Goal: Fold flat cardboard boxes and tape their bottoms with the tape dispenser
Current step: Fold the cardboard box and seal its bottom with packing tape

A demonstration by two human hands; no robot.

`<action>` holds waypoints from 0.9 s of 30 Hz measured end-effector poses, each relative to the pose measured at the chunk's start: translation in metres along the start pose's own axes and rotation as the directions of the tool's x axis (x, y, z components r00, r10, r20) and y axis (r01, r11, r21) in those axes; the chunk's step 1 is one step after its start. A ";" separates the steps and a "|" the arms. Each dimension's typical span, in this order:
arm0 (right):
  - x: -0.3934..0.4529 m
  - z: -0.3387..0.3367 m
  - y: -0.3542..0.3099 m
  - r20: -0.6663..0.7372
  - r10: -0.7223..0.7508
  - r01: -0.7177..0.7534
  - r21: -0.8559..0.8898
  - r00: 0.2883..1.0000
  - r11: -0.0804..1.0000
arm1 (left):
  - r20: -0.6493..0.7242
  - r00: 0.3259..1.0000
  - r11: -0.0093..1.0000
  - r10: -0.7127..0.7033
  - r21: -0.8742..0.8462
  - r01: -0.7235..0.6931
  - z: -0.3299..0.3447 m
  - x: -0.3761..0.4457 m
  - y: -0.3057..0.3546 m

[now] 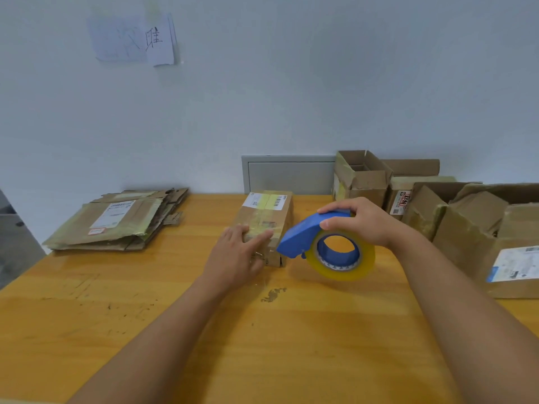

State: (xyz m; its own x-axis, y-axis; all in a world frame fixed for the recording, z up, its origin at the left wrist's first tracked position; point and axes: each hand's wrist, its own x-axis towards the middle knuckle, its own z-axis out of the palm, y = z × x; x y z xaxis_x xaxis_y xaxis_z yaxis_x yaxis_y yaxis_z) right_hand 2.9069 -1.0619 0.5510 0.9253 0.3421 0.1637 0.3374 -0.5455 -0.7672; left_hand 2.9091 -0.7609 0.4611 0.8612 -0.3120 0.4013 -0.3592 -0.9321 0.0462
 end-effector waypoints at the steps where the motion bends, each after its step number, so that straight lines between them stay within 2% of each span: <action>1: 0.003 -0.001 -0.002 -0.001 0.004 -0.004 0.003 1.000 1.000 | 0.010 1.000 1.000 -0.005 0.003 0.005 0.000 0.001 0.000; 7: 0.014 -0.004 -0.009 -0.018 0.035 -0.036 -0.020 0.999 0.999 | 0.048 0.998 0.999 -0.033 -0.007 0.034 -0.002 0.004 0.003; 11: 0.011 0.002 -0.010 0.089 0.078 -0.051 -0.274 0.993 0.960 | 0.077 0.996 0.999 -0.043 -0.015 0.044 -0.004 0.005 0.003; 12: 0.006 0.003 -0.005 0.044 0.071 -0.055 -0.287 0.997 0.956 | 0.083 0.996 0.999 -0.044 -0.018 0.046 -0.004 0.006 0.003; 15: -0.009 -0.004 0.002 -0.196 0.024 -0.055 -0.154 0.980 0.987 | 0.073 0.995 0.997 -0.069 -0.036 0.072 -0.003 0.006 0.006; 18: -0.013 -0.004 0.001 -0.329 0.010 -0.061 -0.144 0.944 0.988 | 0.033 0.996 0.996 -0.087 -0.014 0.087 -0.002 0.004 0.015; 22: -0.006 0.019 0.009 -0.552 0.057 -0.101 -0.049 0.832 0.994 | -0.114 0.982 0.989 -0.149 -0.020 0.148 0.002 -0.003 0.032; 25: 0.003 0.046 0.017 -0.624 0.130 -0.118 0.060 0.771 0.991 | -0.161 0.972 0.985 -0.170 -0.044 0.165 0.006 -0.002 0.043; 27: 0.009 0.064 0.021 -0.650 0.153 -0.112 0.104 0.744 0.988 | -0.214 0.971 0.994 -0.105 -0.042 0.099 0.008 0.001 0.047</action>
State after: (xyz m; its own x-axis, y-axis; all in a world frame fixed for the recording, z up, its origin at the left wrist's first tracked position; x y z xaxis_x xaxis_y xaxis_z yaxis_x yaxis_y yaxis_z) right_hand 2.9112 -1.0215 0.4964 0.8530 -0.3261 0.4076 0.2115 -0.4980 -0.8410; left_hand 2.8959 -0.8065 0.4561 0.7973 -0.1656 0.5804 -0.2872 -0.9499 0.1235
